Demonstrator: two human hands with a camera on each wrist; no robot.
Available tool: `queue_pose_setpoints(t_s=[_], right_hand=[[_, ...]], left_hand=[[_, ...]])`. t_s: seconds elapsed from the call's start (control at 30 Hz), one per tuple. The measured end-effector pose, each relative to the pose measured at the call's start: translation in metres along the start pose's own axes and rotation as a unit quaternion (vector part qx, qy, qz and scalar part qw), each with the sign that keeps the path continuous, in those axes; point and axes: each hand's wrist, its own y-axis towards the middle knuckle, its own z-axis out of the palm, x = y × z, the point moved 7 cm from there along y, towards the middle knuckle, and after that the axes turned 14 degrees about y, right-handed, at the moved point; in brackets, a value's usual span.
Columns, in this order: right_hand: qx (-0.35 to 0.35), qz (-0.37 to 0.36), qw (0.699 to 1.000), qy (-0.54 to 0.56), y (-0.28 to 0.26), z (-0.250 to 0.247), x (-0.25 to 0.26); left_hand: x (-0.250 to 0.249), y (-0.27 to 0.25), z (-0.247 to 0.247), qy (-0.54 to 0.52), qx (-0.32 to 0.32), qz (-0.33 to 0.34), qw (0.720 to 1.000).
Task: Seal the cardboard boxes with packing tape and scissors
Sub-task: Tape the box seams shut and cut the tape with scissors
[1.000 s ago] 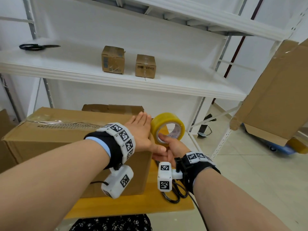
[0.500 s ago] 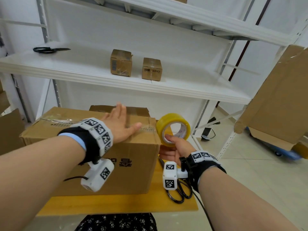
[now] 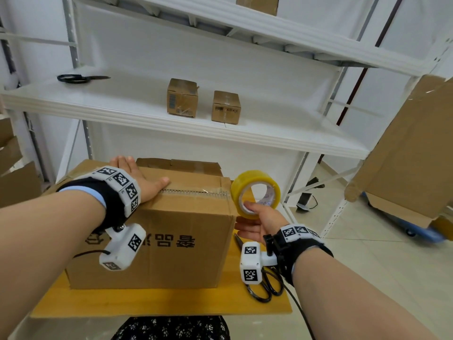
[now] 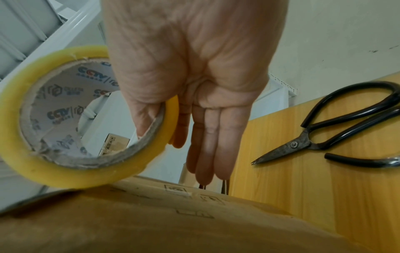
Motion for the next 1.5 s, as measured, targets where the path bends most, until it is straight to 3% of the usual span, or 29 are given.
queue_pose_setpoints(t_s=[0.07, 0.2, 0.3, 0.37, 0.43, 0.6, 0.77, 0.93, 1.1, 1.2, 1.3, 1.4, 1.5], right_hand=[[0.002, 0.004, 1.0, -0.001, 0.0, -0.001, -0.001], [0.012, 0.022, 1.0, 0.005, 0.0, 0.001, -0.006], [0.016, 0.026, 1.0, 0.003, 0.001, 0.001, -0.009], [0.019, 0.024, 1.0, -0.006, 0.003, -0.001, -0.009], [0.019, 0.021, 0.999, -0.023, 0.005, -0.003, -0.008], [0.016, 0.026, 0.998, -0.049, 0.009, -0.005, -0.008], [0.026, 0.007, 0.999, -0.043, 0.017, -0.005, -0.008], [0.04, -0.008, 0.998, -0.043, 0.022, -0.005, -0.009], [0.045, -0.01, 0.998, -0.042, 0.025, -0.005, -0.009], [0.039, -0.01, 0.998, -0.044, 0.024, -0.007, -0.008], [0.046, -0.006, 0.998, -0.051, 0.024, -0.004, -0.012], [0.054, -0.005, 0.998, -0.043, 0.025, -0.001, -0.018], [0.042, -0.008, 0.998, -0.038, 0.023, -0.002, -0.019]], left_hand=[[-0.01, -0.008, -0.008, 0.001, -0.013, 0.022, 1.0], [-0.068, -0.049, -0.036, -0.068, -0.059, 0.177, 0.98], [-0.105, -0.072, -0.062, -0.038, -0.195, 0.235, 0.951], [-0.121, -0.075, -0.068, 0.002, -0.231, 0.251, 0.94], [-0.127, -0.071, -0.069, 0.008, -0.195, 0.238, 0.951], [-0.119, -0.056, -0.032, 0.021, -0.068, 0.128, 0.989], [-0.112, -0.058, -0.031, 0.036, -0.062, 0.099, 0.993], [-0.114, -0.053, -0.032, -0.009, -0.055, 0.14, 0.989], [-0.122, -0.047, -0.023, 0.024, 0.012, 0.146, 0.989], [-0.13, -0.05, -0.028, -0.008, 0.019, 0.223, 0.975], [-0.134, -0.062, -0.025, 0.054, 0.064, 0.333, 0.939], [-0.13, -0.067, -0.021, 0.128, 0.068, 0.359, 0.922], [-0.134, -0.072, -0.023, 0.14, 0.046, 0.35, 0.925]])
